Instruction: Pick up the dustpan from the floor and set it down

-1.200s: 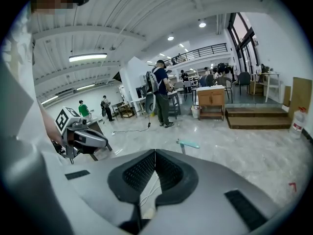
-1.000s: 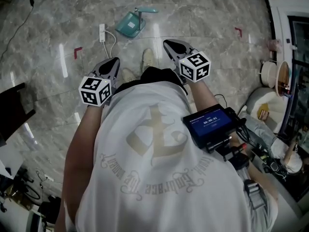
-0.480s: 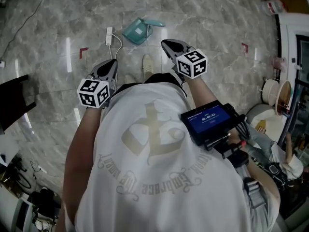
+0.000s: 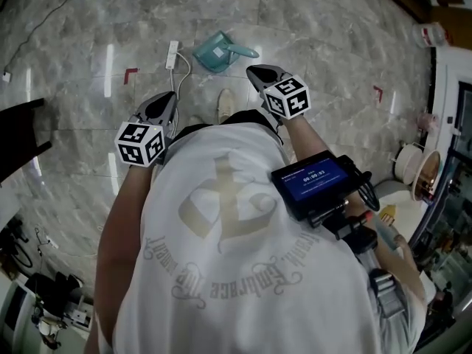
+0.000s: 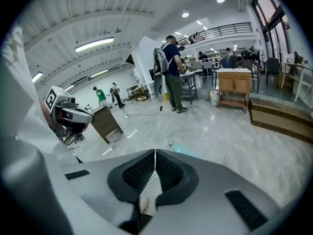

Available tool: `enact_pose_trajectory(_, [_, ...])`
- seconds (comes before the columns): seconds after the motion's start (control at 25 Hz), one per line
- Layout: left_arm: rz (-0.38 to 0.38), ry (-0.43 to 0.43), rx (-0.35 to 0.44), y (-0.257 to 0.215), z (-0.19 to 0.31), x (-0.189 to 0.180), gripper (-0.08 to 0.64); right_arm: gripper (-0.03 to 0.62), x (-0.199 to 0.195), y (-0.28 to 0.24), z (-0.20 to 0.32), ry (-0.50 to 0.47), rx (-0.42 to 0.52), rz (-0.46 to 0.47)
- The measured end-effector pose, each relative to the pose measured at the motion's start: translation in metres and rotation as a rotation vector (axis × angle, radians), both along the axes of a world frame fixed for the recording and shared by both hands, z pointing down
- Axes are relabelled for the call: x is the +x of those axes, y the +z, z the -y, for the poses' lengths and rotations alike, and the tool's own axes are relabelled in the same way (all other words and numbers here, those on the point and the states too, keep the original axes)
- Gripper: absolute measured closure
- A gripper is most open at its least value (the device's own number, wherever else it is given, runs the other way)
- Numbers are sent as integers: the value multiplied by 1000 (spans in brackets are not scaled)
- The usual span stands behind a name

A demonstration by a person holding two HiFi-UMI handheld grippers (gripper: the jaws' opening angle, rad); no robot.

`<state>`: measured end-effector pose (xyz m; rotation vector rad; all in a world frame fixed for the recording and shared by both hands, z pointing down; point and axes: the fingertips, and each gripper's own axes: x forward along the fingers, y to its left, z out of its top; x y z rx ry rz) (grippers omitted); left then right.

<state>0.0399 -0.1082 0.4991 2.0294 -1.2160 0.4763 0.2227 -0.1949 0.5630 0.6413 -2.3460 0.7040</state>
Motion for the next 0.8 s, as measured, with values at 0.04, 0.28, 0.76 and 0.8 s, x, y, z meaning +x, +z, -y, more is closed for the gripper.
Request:
enact_pose_trajectory(0.04, [2, -10, 4, -1, -3, 0, 548, 575, -1, 2, -1, -22, 6, -12])
enact_pose_trajectory(0.28, [16, -88, 20, -9, -21, -6, 548, 574, -10, 12, 0, -144, 54, -118])
enact_pose_trajectory(0.76, [51, -276, 28, -13, -56, -21, 548, 425, -30, 47, 8, -365, 77, -323])
enact_pose_trajectory(0.8, [52, -292, 18, -11, -51, -26, 548, 423, -36, 51, 14, -383, 68, -328])
